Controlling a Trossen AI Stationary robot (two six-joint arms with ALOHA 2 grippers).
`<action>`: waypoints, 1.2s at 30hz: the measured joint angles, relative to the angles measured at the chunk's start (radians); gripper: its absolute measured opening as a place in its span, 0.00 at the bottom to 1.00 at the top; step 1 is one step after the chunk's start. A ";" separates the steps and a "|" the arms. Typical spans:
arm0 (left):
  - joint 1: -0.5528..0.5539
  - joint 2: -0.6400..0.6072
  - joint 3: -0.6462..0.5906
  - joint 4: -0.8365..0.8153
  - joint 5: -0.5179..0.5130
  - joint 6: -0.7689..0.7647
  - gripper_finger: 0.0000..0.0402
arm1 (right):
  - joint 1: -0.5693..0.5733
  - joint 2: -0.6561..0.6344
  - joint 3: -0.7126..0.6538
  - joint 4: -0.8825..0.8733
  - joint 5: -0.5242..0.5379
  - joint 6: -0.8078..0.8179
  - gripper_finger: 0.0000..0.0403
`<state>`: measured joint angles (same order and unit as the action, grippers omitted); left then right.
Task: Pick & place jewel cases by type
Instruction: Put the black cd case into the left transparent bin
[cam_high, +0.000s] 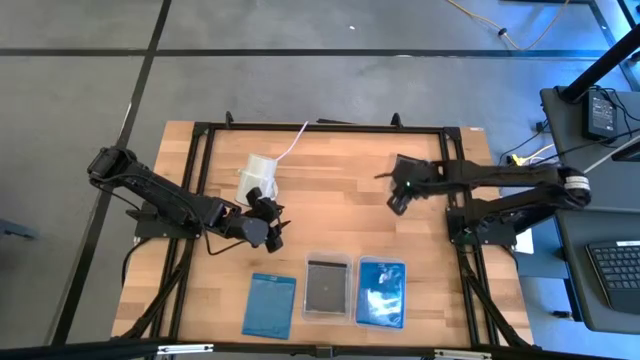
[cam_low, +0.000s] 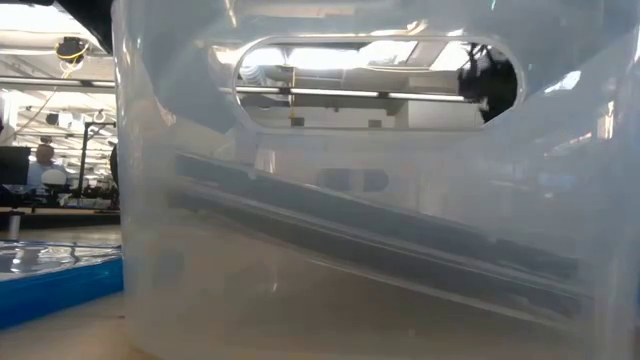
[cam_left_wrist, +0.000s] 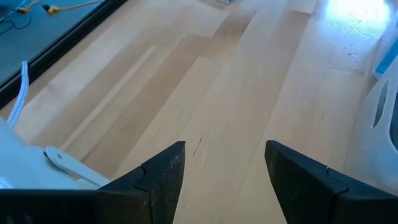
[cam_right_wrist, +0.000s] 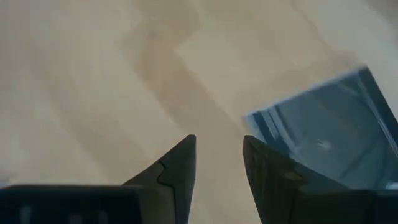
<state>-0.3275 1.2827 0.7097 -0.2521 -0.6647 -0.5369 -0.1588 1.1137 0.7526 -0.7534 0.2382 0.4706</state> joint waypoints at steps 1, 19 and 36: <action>0.000 0.000 0.000 0.002 0.000 0.000 0.54 | -0.030 0.001 -0.018 0.018 -0.002 0.006 0.34; 0.002 0.000 0.000 0.002 -0.023 0.000 0.54 | -0.230 0.141 -0.223 0.354 -0.083 -0.083 0.34; 0.002 0.000 0.000 0.002 -0.023 0.000 0.54 | -0.230 0.284 -0.221 0.543 -0.174 -0.088 0.34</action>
<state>-0.3256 1.2831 0.7097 -0.2504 -0.6880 -0.5369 -0.3893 1.3976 0.5315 -0.2107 0.0637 0.3824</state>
